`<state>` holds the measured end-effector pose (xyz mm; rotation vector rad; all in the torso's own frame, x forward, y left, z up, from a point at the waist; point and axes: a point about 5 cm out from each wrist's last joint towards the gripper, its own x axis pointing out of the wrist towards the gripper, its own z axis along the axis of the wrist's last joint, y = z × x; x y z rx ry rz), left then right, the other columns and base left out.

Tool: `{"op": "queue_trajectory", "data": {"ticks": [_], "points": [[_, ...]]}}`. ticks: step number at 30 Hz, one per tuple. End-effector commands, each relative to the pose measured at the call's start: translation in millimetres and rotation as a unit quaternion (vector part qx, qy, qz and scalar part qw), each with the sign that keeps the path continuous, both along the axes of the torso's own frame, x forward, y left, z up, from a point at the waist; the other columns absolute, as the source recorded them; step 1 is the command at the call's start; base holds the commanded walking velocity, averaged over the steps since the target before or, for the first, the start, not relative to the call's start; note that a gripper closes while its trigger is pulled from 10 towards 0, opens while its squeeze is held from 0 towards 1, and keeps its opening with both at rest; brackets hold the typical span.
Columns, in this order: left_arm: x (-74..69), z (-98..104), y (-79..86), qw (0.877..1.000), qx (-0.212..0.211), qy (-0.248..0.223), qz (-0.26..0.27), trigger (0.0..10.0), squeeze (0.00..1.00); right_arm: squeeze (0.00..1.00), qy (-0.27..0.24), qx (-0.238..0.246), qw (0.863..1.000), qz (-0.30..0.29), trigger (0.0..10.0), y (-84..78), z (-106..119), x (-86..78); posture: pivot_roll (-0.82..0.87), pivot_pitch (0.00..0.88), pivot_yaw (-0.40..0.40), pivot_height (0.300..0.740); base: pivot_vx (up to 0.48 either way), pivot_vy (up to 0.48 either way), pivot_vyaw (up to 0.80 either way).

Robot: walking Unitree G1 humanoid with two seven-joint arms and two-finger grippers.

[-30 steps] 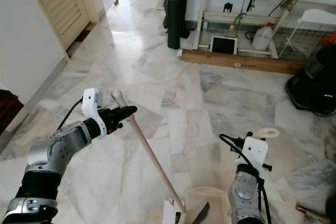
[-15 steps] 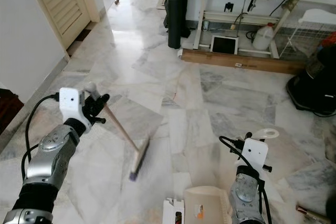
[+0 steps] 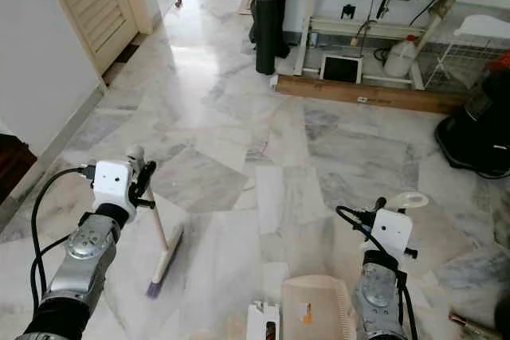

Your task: Sweep floor

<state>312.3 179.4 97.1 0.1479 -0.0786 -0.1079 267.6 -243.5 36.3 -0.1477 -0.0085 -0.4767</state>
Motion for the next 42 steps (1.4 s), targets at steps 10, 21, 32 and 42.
{"op": "queue_trajectory", "data": {"ticks": [10, 21, 32, 42], "points": [[7.1, 8.2, -6.2, 0.999, -0.007, -0.034, -0.005, 10.0, 0.0, 0.0, -0.023, -0.005, 1.0, 0.004, 10.0, -3.9, 10.3, 4.9, 0.15, 0.071, -0.026, 0.74, -0.233, 0.0, 0.0], [8.1, 7.7, -5.0, 0.999, -0.015, -0.039, 0.001, 10.0, 0.0, 0.0, -0.02, -0.004, 1.0, 0.007, 10.0, -5.5, 10.6, 5.7, 0.15, 0.077, -0.035, 0.74, -0.356, 0.0, 0.0], [9.2, 6.9, -3.5, 0.999, -0.032, -0.034, 0.004, 10.0, 0.0, 0.0, -0.018, -0.005, 1.0, 0.008, 10.0, -6.4, 10.7, 5.8, 0.16, 0.081, -0.039, 0.74, 0.0, 0.0, 0.0], [9.7, 5.2, -4.5, 0.998, -0.049, -0.027, -0.002, 10.0, 0.0, 0.0, -0.017, -0.007, 1.0, 0.007, 10.0, -7.0, 11.1, 6.1, 0.15, 0.084, -0.043, 0.74, 0.0, 0.0, 0.0]]}}
